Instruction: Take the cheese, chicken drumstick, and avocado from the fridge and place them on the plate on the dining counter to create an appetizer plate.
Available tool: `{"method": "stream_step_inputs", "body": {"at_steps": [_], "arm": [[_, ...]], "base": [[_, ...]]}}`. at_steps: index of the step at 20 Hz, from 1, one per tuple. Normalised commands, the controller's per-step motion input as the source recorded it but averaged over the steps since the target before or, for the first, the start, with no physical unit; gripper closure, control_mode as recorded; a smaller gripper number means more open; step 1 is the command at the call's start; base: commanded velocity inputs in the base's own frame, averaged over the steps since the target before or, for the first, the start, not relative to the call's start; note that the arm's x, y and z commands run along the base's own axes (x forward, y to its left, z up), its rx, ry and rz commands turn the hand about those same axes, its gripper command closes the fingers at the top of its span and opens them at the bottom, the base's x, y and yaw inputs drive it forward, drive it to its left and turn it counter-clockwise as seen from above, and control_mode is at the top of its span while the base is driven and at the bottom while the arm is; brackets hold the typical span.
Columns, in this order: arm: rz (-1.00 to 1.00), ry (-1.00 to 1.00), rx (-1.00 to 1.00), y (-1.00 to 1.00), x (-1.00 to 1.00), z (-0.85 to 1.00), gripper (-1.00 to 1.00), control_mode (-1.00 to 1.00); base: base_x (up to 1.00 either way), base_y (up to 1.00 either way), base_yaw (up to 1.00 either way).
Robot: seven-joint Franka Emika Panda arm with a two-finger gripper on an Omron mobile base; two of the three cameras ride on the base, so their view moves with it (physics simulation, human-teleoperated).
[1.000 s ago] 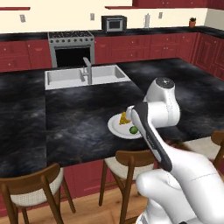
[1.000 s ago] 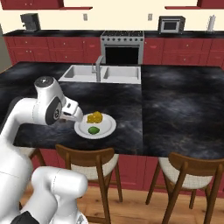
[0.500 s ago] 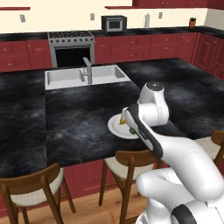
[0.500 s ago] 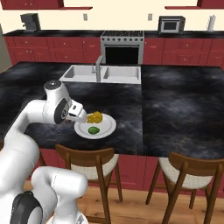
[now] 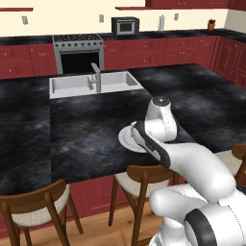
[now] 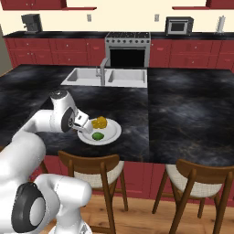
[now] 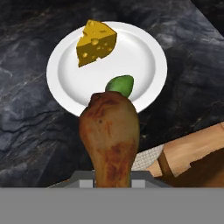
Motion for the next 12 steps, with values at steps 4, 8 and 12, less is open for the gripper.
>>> {"method": "stream_step_inputs", "body": {"at_steps": [4,8,12], "arm": [[-0.07,0.08,0.0,0.0,0.35,-0.19,1.0,-1.0],[-0.05,0.1,0.03,0.0,0.47,-0.13,1.0,-1.0],[-0.04,0.09,0.02,0.0,0.52,-0.18,1.0,-1.0]], "base": [[0.0,0.0,0.0],[0.0,0.0,0.0],[0.0,0.0,0.0]]}}
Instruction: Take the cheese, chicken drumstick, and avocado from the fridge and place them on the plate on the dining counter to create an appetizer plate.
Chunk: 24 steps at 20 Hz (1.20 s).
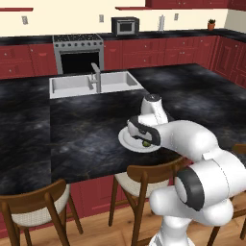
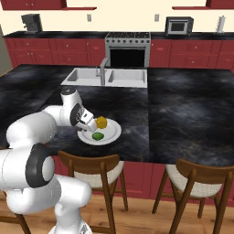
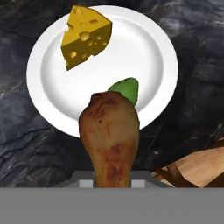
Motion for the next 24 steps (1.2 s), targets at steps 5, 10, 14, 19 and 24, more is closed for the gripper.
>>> {"method": "stream_step_inputs", "body": {"at_steps": [5,10,14,19,24], "arm": [[-0.03,0.1,0.0,0.0,0.5,-0.26,1.0,-1.0],[-0.03,0.09,0.0,0.02,0.39,-0.36,1.0,-1.0],[-0.03,0.08,0.0,0.04,0.33,-0.37,1.0,-1.0],[-0.03,0.07,0.0,0.06,0.41,-0.33,1.0,-1.0],[-0.03,0.05,0.0,0.02,0.36,-0.42,1.0,-1.0]], "base": [[0.0,0.0,0.0],[0.0,0.0,0.0],[0.0,0.0,0.0],[0.0,0.0,0.0],[0.0,0.0,0.0]]}}
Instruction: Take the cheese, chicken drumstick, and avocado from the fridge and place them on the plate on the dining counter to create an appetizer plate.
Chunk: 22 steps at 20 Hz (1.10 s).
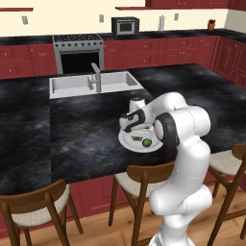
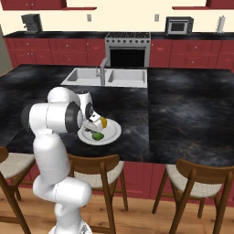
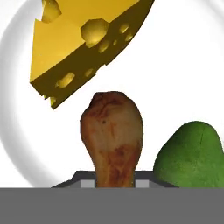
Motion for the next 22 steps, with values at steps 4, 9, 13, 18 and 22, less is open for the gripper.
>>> {"method": "stream_step_inputs", "body": {"at_steps": [4,9,13,18,22], "arm": [[-0.03,0.02,0.0,0.0,0.35,-0.37,1.0,-1.0],[-0.05,0.0,0.0,-0.03,0.03,-0.15,-1.0,-1.0],[-0.08,0.02,0.0,-0.3,0.0,0.0,-1.0,-1.0],[-0.06,0.04,0.0,-0.26,-0.2,0.48,-1.0,-1.0],[0.0,0.0,-0.04,0.04,-0.64,1.0,-1.0,-1.0]], "base": [[0.0,0.0,0.0],[0.0,0.0,0.0],[0.0,0.0,0.0],[0.0,0.0,0.0],[0.0,0.0,0.0]]}}
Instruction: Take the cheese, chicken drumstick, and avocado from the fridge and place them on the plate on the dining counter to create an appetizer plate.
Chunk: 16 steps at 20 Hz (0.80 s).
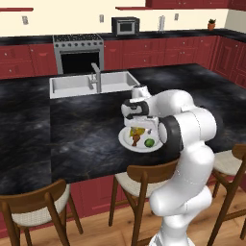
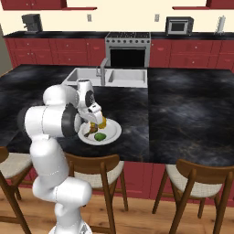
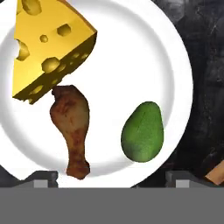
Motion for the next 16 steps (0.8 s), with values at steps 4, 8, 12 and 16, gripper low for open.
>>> {"method": "stream_step_inputs", "body": {"at_steps": [4,8,12,16], "arm": [[0.0,0.0,-0.04,0.03,-0.95,0.94,-1.0,-1.0],[0.0,0.0,0.0,0.0,-1.0,0.75,-1.0,-1.0],[0.0,-0.04,0.0,0.0,-1.0,0.46,-1.0,-1.0],[0.02,-0.09,0.0,0.0,-1.0,0.42,-1.0,-1.0]], "base": [[0.0,0.0,0.0],[0.0,0.0,0.0],[0.0,0.0,0.0],[0.0,0.0,0.0]]}}
